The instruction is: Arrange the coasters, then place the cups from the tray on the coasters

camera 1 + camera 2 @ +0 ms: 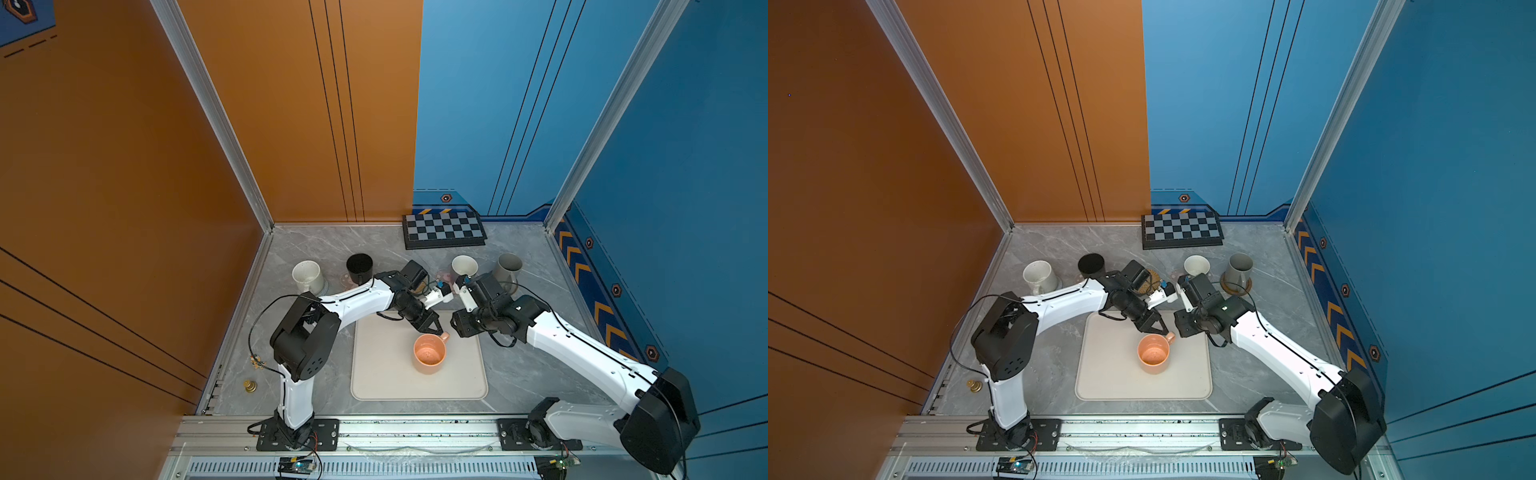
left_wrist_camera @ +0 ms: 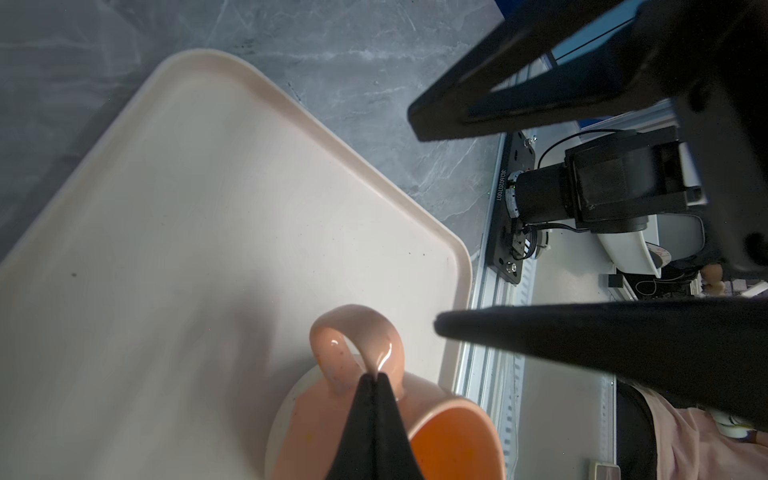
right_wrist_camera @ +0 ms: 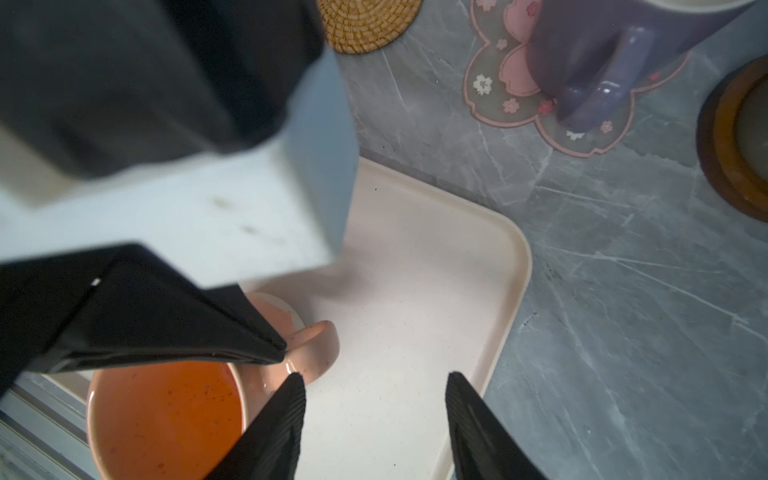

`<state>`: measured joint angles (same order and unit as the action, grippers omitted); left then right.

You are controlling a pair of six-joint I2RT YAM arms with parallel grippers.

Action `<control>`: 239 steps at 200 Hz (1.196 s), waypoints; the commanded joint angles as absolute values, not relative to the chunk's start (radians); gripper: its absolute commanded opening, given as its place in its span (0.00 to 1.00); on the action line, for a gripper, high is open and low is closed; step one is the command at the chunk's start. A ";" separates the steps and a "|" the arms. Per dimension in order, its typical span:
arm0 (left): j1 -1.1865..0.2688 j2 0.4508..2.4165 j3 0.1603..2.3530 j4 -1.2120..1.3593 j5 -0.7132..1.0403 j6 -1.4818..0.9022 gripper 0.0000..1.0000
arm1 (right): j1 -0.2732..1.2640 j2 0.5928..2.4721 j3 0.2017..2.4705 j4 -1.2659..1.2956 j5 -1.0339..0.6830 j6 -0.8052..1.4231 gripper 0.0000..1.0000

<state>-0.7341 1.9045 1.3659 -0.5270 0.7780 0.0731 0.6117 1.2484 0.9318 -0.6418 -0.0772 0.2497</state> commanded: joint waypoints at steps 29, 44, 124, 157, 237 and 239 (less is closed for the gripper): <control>-0.730 1.895 1.397 -0.653 0.661 0.150 0.05 | 0.632 1.225 0.893 -0.601 -0.098 0.222 0.57; -0.686 1.857 1.382 -0.666 0.632 0.138 0.05 | 0.632 1.229 0.882 -0.599 -0.087 0.222 0.57; -0.603 1.518 1.239 -0.665 0.483 0.085 0.06 | 0.636 1.367 0.919 -0.517 -0.087 0.248 0.56; -0.600 1.381 1.157 -0.664 0.432 0.042 0.06 | 0.650 1.444 0.937 -0.537 -0.075 0.246 0.53; -0.589 1.165 0.988 -0.664 0.373 -0.033 0.07 | 0.730 1.391 0.864 -0.611 -0.033 0.307 0.52; -0.588 1.163 0.988 -0.663 0.374 -0.034 0.07 | 0.733 1.388 0.861 -0.613 -0.032 0.310 0.53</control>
